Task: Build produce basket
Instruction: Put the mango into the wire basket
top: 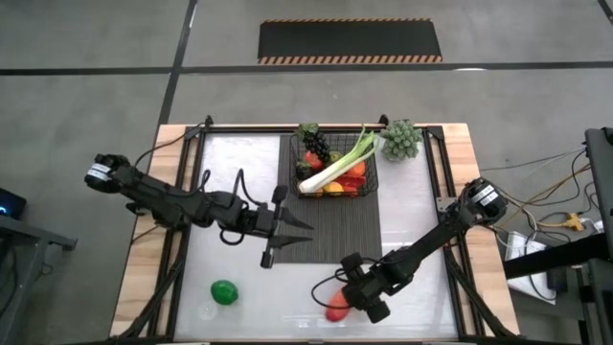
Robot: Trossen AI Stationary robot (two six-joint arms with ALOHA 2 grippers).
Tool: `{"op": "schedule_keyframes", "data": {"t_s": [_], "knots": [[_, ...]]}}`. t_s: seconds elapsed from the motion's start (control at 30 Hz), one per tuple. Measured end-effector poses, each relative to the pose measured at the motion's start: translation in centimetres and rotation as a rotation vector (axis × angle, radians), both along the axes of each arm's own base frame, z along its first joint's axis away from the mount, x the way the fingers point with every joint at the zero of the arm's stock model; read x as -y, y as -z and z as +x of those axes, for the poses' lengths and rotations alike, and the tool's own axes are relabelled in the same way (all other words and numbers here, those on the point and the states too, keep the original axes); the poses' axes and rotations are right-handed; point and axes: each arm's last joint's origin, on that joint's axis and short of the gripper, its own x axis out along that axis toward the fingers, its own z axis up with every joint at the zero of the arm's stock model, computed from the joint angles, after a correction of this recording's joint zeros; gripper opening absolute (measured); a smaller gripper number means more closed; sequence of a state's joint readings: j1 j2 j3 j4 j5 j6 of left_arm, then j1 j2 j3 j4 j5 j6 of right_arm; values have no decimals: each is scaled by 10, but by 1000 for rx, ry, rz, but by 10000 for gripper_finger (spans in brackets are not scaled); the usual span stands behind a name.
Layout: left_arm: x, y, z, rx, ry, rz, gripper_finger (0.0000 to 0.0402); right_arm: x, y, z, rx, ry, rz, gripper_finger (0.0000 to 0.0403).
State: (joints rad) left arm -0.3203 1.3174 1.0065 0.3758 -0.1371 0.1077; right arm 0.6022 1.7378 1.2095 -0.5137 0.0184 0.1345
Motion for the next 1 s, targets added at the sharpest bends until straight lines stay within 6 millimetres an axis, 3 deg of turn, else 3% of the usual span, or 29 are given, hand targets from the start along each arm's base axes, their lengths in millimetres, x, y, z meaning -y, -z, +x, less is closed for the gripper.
{"op": "schedule_keyframes", "data": {"t_s": [0.27,0.53,0.67,0.9,1.0], "knots": [[31,37,-7,-343,16,-125,88,-1,9,0,54,23,53,294],[70,53,-7,-346,25,-95,88,-2,20,2,187,-46,98,317],[76,52,-8,-319,20,-105,88,-1,24,0,187,-41,101,290],[83,49,-12,-275,1,-123,88,-2,34,1,217,-35,130,204],[83,49,-12,-273,-4,-123,88,-3,33,3,215,-24,141,192]]}}
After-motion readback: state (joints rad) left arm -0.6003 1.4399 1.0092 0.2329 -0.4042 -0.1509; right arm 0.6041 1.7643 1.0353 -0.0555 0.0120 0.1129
